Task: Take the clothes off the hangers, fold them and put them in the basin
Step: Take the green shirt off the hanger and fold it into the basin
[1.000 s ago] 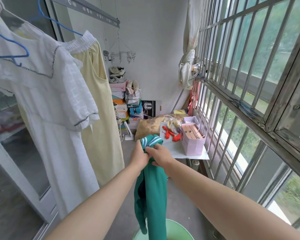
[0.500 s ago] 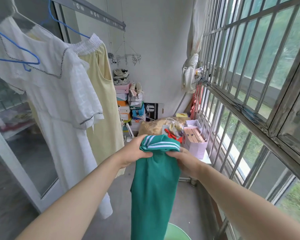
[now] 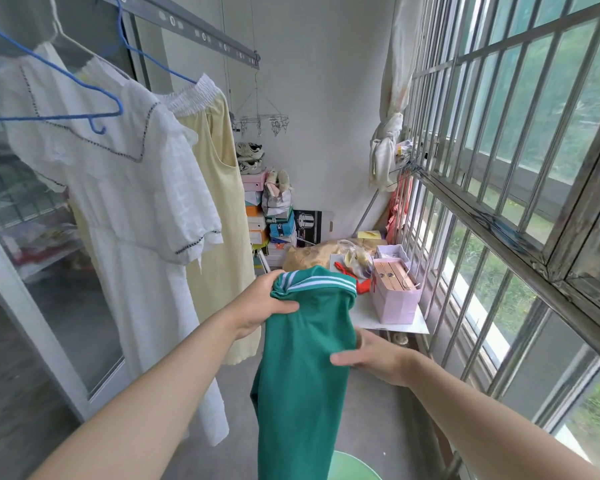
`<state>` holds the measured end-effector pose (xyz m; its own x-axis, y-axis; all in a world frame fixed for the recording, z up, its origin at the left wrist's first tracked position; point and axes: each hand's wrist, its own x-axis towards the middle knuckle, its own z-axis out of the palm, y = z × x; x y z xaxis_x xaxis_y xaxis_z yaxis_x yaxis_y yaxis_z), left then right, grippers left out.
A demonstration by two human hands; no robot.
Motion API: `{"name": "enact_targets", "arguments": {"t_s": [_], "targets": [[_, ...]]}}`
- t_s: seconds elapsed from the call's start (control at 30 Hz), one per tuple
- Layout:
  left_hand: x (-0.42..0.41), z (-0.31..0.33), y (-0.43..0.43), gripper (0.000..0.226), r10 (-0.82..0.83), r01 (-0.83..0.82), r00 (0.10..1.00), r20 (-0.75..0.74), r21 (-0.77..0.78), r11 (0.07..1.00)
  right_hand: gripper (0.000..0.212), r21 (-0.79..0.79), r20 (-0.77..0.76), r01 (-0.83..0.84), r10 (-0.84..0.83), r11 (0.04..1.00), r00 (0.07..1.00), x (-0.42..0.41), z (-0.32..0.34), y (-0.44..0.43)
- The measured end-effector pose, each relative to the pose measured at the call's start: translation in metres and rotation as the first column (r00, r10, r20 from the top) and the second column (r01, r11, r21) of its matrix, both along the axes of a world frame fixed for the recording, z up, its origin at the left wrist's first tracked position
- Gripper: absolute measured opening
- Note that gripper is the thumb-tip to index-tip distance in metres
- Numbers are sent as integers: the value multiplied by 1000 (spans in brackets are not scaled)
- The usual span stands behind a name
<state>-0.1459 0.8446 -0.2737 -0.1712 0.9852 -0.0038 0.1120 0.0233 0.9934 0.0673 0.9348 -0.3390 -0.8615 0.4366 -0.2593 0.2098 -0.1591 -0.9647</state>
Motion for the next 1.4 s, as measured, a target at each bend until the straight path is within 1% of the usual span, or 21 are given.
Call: {"name": "enact_targets", "arguments": {"t_s": [0.1, 0.23, 0.33, 0.4, 0.43, 0.57, 0.63, 0.67, 0.7, 0.77, 0.8, 0.83, 0.93, 1.0, 1.03, 1.1, 1.17, 1.2, 1.23, 1.3, 1.4], "targets": [[2, 3, 1, 44, 3, -3, 999, 41, 1, 1000, 51, 7, 72, 82, -83, 997, 994, -2, -8, -10], [1, 1, 0, 46, 82, -80, 992, 92, -21, 997, 36, -32, 56, 191, -189, 981, 980, -10, -3, -22], [-4, 15, 12, 48, 219, -221, 926, 307, -29, 975, 32, -139, -5, 252, -255, 958, 967, -16, 13, -23], [-9, 33, 19, 45, 180, -204, 870, 459, 2, 979, 29, -221, -70, 294, -316, 930, 946, -24, 28, -18], [-9, 35, 17, 44, 138, -151, 860, 491, -13, 988, 25, -252, -93, 315, -347, 915, 933, -27, 35, -17], [-4, -8, -3, 55, 82, 50, 906, 415, -296, 954, 18, -246, -90, 423, -455, 872, 886, -31, 51, -6], [-2, -34, -9, 54, 55, 105, 910, 412, -357, 928, 21, -210, -40, 459, -477, 863, 878, -24, 47, 3], [-3, -42, -8, 56, 59, 88, 927, 370, -367, 926, 23, -170, 2, 471, -477, 866, 879, -21, 43, 5], [-2, -46, -5, 53, 71, 54, 950, 303, -383, 922, 25, -101, 55, 481, -478, 871, 877, -17, 39, 7], [2, -51, 3, 43, 138, -68, 981, 134, -429, 901, 34, 146, 187, 465, -486, 873, 854, -11, 28, 10], [4, -53, 6, 42, 177, -125, 981, 80, -438, 890, 38, 268, 236, 437, -498, 859, 834, -10, 23, 12], [5, -55, 8, 44, 212, -166, 975, 60, -432, 886, 40, 330, 264, 420, -509, 846, 819, -9, 20, 13], [8, -52, 8, 53, 219, -196, 975, 25, -360, 912, 42, 367, 316, 449, -563, 815, 764, -10, 12, 17], [10, -48, 8, 49, 171, -166, 985, -15, -322, 932, 45, 384, 328, 486, -608, 785, 723, -12, 11, 17], [12, -46, 8, 47, 159, -160, 987, -31, -316, 935, 50, 368, 304, 513, -622, 775, 721, -13, 12, 15], [15, -44, 8, 46, 174, -178, 984, -40, -308, 934, 71, 247, 209, 548, -596, 799, 775, -11, 10, 14], [16, -46, 10, 45, 212, -204, 977, -12, -325, 924, 88, 102, 155, 447, -458, 889, 875, -7, 8, 11], [16, -46, 9, 45, 235, -219, 972, 5, -341, 914, 95, 131, 166, 335, -354, 933, 921, -6, 7, 8], [15, -45, 8, 44, 257, -236, 966, 11, -360, 903, 102, 259, 222, 192, -252, 947, 942, -6, 5, 6], [15, -45, 6, 45, 264, -250, 964, -19, -395, 884, 102, 533, 394, -48, -197, 844, 898, -10, -2, 7], [17, -38, 1, 41, 257, -268, 963, -84, -416, 869, 94, 687, 484, -189, -248, 702, 839, -16, -5, 11]]}}
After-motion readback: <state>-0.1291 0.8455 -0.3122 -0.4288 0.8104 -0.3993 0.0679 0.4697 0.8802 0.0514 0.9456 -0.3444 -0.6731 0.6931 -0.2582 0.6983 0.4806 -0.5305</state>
